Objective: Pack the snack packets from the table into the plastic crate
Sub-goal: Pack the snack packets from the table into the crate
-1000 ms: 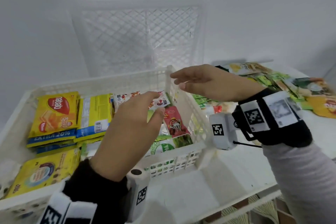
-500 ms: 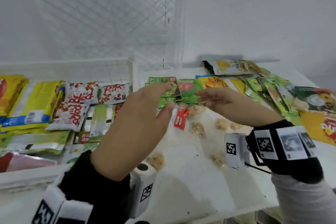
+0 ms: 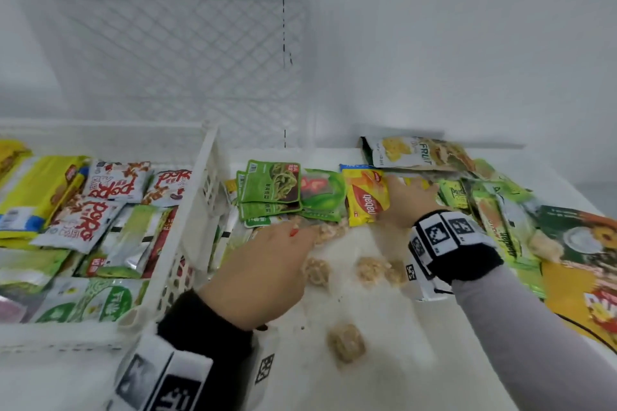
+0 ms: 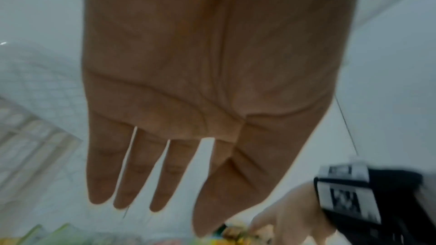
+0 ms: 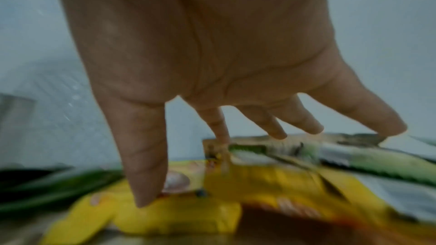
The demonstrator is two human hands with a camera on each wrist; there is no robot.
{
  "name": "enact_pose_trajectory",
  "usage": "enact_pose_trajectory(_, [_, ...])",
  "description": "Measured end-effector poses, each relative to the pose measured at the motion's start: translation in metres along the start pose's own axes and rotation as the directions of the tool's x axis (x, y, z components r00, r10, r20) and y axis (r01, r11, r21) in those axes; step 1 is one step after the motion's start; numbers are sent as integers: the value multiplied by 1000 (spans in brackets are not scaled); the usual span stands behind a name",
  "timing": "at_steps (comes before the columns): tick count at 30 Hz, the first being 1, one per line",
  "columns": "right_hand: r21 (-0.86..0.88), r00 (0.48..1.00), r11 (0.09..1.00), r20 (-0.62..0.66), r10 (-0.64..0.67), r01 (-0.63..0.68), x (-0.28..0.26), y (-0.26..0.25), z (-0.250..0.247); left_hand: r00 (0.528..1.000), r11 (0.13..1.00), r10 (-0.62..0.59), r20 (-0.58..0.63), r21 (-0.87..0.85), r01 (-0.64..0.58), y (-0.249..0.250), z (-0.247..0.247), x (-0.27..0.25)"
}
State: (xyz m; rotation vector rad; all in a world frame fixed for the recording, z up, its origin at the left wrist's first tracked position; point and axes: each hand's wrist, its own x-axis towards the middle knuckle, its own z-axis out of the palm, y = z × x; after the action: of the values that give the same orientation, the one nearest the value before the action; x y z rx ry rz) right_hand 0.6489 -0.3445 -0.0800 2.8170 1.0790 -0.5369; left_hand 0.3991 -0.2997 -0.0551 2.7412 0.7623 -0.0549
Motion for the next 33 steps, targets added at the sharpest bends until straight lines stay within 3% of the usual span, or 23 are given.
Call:
enact_pose_trajectory(6, [-19, 999, 998, -10, 52, -52, 18, 14, 5, 949, 934, -291, 119, 250, 255, 3, 27, 41])
enact_pose_trajectory(11, [95, 998, 993, -4, 69, -69, 30, 13, 0, 948, 890, -316, -23, 338, 305, 5, 37, 53])
enact_pose_trajectory(16, [117, 979, 971, 27, 205, -206, 29, -16, 5, 944, 927, -303, -132, 191, 324, 9, 25, 58])
enact_pose_trajectory(20, [131, 984, 976, 7, 176, -175, 32, -12, 4, 900, 943, -331, -283, -142, 302, 14, 0, 60])
enact_pose_trajectory(24, [244, 991, 960, 11, 135, -134, 32, -4, 0, 869, 932, -332, -366, -266, 245, 25, -15, 76])
enact_pose_trajectory(26, [264, 993, 957, 5, 121, -118, 29, -1, -1, 867, 923, -355, -349, -276, 267, 34, -14, 92])
enact_pose_trajectory(30, [303, 998, 953, -39, 47, -33, 25, 9, -6, 946, 958, -272, -178, -140, 249, 46, 4, 133])
enact_pose_trajectory(33, [405, 995, 912, -95, -25, 61, 24, 22, -10, 974, 973, -227, -18, -37, 226, 55, 19, 158])
